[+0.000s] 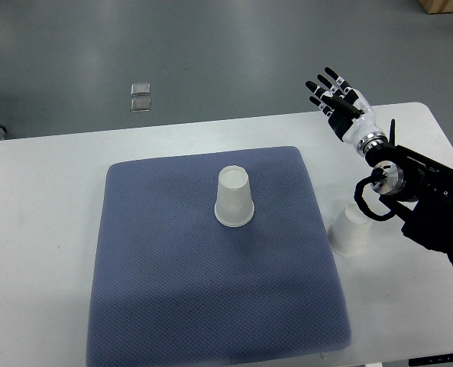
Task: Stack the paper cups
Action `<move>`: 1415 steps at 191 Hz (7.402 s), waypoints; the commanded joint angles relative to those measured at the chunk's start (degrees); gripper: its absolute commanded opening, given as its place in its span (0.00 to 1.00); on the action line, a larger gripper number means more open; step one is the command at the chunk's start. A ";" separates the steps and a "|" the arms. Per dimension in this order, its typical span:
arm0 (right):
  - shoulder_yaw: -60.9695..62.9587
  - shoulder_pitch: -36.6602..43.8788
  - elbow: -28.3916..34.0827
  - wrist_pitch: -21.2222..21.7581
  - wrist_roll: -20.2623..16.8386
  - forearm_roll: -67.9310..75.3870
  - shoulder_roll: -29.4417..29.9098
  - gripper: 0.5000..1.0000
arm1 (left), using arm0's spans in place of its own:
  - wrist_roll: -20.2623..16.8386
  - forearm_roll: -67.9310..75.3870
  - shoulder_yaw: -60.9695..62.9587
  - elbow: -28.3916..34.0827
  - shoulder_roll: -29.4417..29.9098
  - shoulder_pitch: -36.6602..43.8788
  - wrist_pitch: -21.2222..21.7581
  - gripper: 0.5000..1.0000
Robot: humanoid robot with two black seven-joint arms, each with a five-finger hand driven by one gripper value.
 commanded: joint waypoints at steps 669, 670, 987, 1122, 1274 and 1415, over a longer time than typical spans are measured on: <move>-30.50 6.85 43.60 -2.14 -2.54 -95.01 -40.85 0.81 | 0.01 -0.01 0.00 0.13 0.00 0.00 -0.07 1.00; -30.50 6.85 43.60 -2.22 -2.54 -95.10 -40.59 0.81 | 0.01 0.07 0.00 0.13 0.00 0.00 -0.07 1.00; -30.32 5.97 42.01 -3.19 -3.51 -98.09 -38.83 0.39 | 0.01 0.07 0.00 0.13 0.00 0.00 -0.07 1.00; -29.62 20.65 42.98 3.84 -3.07 -97.12 -39.98 0.39 | 0.01 -0.01 0.00 0.13 0.00 0.00 -0.07 1.00; -29.62 41.56 43.60 15.27 -2.98 -90.88 -18.44 0.40 | 0.01 0.07 0.00 0.13 0.00 0.09 -0.07 1.00; -29.62 37.08 37.88 14.30 -3.25 -91.41 -14.22 0.40 | 0.01 0.07 0.00 0.13 0.00 0.00 -0.07 1.00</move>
